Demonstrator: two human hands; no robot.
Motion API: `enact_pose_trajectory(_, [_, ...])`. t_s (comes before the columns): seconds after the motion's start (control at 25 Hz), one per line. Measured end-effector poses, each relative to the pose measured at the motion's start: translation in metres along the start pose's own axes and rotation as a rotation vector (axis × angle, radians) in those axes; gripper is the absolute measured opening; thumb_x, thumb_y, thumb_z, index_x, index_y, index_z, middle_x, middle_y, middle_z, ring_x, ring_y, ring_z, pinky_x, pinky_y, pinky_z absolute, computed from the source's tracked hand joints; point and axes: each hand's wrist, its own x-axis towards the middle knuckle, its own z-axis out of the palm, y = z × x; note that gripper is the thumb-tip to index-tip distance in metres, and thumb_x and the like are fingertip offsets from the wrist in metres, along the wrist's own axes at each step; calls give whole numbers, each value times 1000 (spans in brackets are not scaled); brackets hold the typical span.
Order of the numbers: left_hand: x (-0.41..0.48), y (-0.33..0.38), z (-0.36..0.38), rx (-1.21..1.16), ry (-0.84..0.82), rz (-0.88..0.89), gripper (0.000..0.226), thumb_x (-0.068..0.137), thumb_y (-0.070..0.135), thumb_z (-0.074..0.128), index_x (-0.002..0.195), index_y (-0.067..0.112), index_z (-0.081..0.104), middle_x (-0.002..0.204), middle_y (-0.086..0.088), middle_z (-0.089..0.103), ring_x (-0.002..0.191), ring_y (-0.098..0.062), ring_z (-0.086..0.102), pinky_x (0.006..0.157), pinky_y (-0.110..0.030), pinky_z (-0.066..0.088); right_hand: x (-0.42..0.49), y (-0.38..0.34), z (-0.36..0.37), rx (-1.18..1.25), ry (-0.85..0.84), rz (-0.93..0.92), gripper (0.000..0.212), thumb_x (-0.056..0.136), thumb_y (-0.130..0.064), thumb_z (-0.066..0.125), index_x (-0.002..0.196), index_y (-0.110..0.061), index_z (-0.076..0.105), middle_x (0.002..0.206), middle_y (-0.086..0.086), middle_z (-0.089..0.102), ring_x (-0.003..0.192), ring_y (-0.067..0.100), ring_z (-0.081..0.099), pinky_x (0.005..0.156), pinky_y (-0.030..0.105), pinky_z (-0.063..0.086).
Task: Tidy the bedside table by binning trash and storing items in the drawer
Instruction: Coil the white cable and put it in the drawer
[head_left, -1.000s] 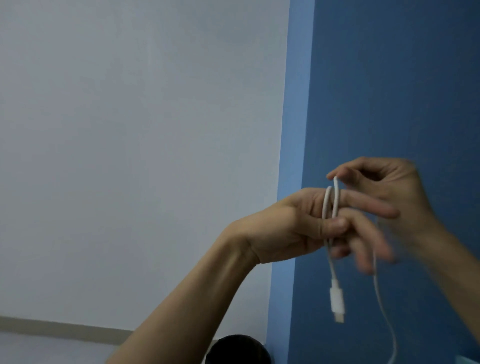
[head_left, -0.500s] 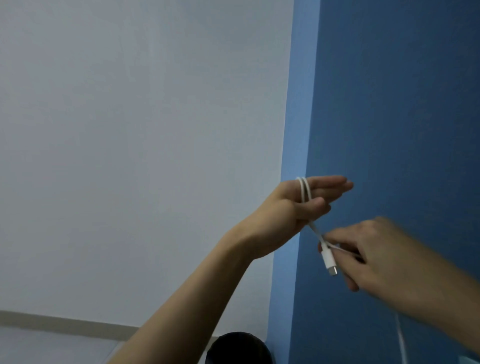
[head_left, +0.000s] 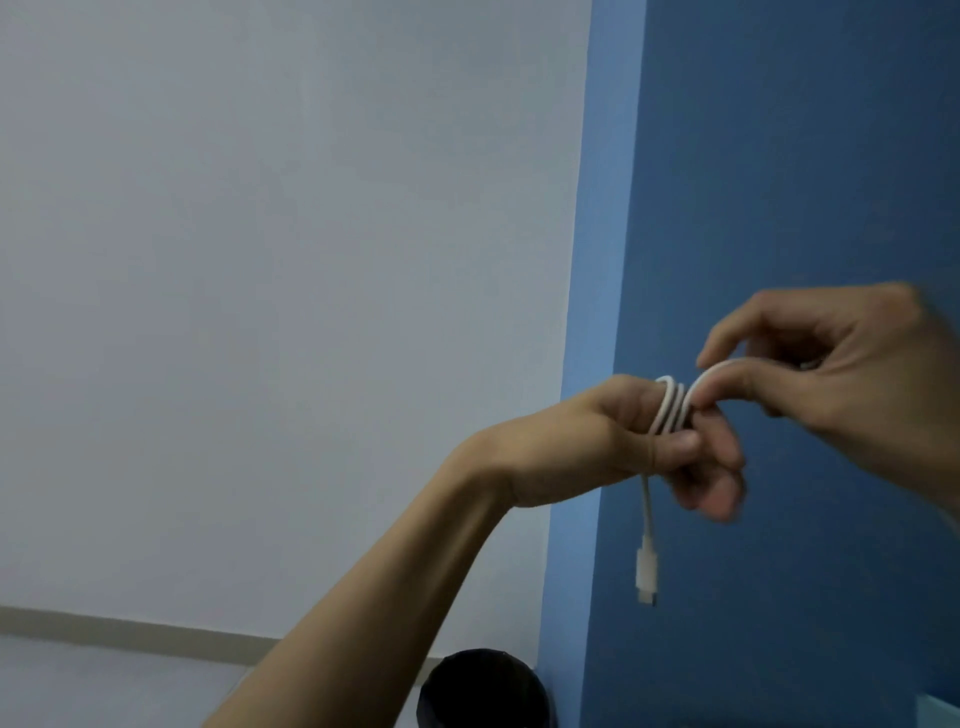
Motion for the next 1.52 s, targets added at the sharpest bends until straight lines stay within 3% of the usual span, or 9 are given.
enact_pose_trajectory(0.08, [0, 2, 2, -69, -33, 60, 27, 90, -11, 29, 101, -2, 51, 110, -36, 52, 114, -53, 51, 104, -45, 41, 6, 5, 2, 88, 3, 28, 22, 57, -36, 81, 72, -26, 69, 52, 5, 57, 38, 12, 46, 39, 13, 36])
enact_pose_trajectory(0.24, [0, 5, 6, -115, 8, 73, 40, 94, -13, 22, 132, -21, 28, 128, -53, 34, 115, -53, 44, 85, -21, 50, 12, 17, 5, 300, -38, 146, 34, 56, -54, 66, 72, -24, 70, 43, 3, 55, 29, 6, 36, 32, 11, 30])
enact_pose_trajectory(0.44, [1, -12, 6, -258, 125, 23, 30, 91, 0, 31, 108, -13, 53, 99, -14, 66, 96, -17, 63, 96, -23, 46, 7, 19, 8, 290, -42, 121, 59, 43, -79, 62, 66, -25, 69, 45, 0, 57, 35, 5, 43, 36, 14, 37])
enact_pose_trajectory(0.64, [-1, -1, 12, -205, -29, 113, 41, 91, -17, 23, 131, -15, 31, 120, -56, 35, 108, -61, 44, 77, -19, 51, 10, 25, 12, 336, -21, 103, 44, 52, -67, 68, 64, -24, 68, 59, 5, 67, 45, 5, 54, 46, 14, 45])
enact_pose_trajectory(0.8, [0, 6, 17, -327, 34, 168, 55, 84, -22, 24, 138, -18, 19, 140, -48, 19, 127, -52, 27, 94, -28, 48, -2, 30, 33, 594, -112, 318, 16, 66, -31, 70, 54, -20, 68, 49, -4, 64, 46, 4, 56, 46, 18, 47])
enact_pose_trajectory(0.96, [5, 4, 16, -496, 185, 233, 55, 87, -22, 20, 141, -10, 21, 148, -31, 24, 132, -38, 31, 102, -32, 41, -19, 29, 59, 468, -76, 384, 26, 65, -30, 56, 52, -8, 62, 40, 5, 54, 38, 10, 46, 37, 17, 37])
enact_pose_trajectory(1.2, [3, -7, -7, -192, 434, 118, 52, 90, -20, 29, 139, -5, 31, 142, -24, 43, 127, -26, 47, 102, -28, 43, -35, 8, 33, -19, -322, 125, 35, 86, -38, 52, 70, -13, 69, 47, -4, 59, 36, 9, 46, 39, 15, 34])
enact_pose_trajectory(1.32, [0, -12, -7, 131, 314, 27, 42, 91, -17, 36, 131, -6, 41, 120, -20, 59, 105, -14, 64, 97, -21, 45, -26, -1, 12, -279, -248, -9, 36, 72, -55, 47, 61, -27, 68, 60, -16, 62, 43, 10, 55, 42, 24, 40])
enact_pose_trajectory(1.52, [0, -10, 0, -6, 65, 50, 27, 97, 3, 22, 105, 4, 48, 84, -9, 64, 71, -10, 66, 81, -26, 50, -5, 4, 8, -79, -30, -89, 10, 68, -33, 67, 59, -29, 67, 66, -12, 66, 45, 5, 55, 40, 9, 35])
